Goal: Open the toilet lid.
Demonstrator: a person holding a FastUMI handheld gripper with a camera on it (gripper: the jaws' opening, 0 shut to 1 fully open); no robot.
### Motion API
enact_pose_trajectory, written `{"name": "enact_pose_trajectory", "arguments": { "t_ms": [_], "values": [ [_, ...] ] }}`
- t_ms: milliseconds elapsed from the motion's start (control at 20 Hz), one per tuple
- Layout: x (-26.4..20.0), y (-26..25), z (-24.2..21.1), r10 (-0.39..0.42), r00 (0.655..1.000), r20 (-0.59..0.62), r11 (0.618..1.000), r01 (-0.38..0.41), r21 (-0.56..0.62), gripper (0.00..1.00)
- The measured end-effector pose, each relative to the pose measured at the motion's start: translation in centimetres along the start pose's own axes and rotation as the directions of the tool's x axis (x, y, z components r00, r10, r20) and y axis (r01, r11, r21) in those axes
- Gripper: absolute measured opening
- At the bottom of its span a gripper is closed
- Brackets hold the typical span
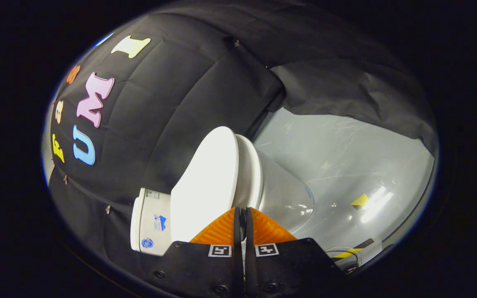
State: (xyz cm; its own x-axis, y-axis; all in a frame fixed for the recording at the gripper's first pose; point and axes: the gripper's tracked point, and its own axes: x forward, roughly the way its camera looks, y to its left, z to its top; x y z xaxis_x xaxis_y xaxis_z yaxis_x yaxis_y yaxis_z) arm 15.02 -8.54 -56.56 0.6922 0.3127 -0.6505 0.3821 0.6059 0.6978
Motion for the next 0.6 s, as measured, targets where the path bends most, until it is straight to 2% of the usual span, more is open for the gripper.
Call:
{"name": "enact_pose_trajectory", "arguments": {
  "t_ms": [200, 600],
  "values": [
    [-1.0, 1.6, 0.5, 0.02, 0.999, 0.029, 1.0, -0.02, -0.002, 0.05],
    [-3.3, 6.1, 1.4, 0.007, 0.995, 0.102, 0.993, 0.005, -0.114, 0.05]
  ]
}}
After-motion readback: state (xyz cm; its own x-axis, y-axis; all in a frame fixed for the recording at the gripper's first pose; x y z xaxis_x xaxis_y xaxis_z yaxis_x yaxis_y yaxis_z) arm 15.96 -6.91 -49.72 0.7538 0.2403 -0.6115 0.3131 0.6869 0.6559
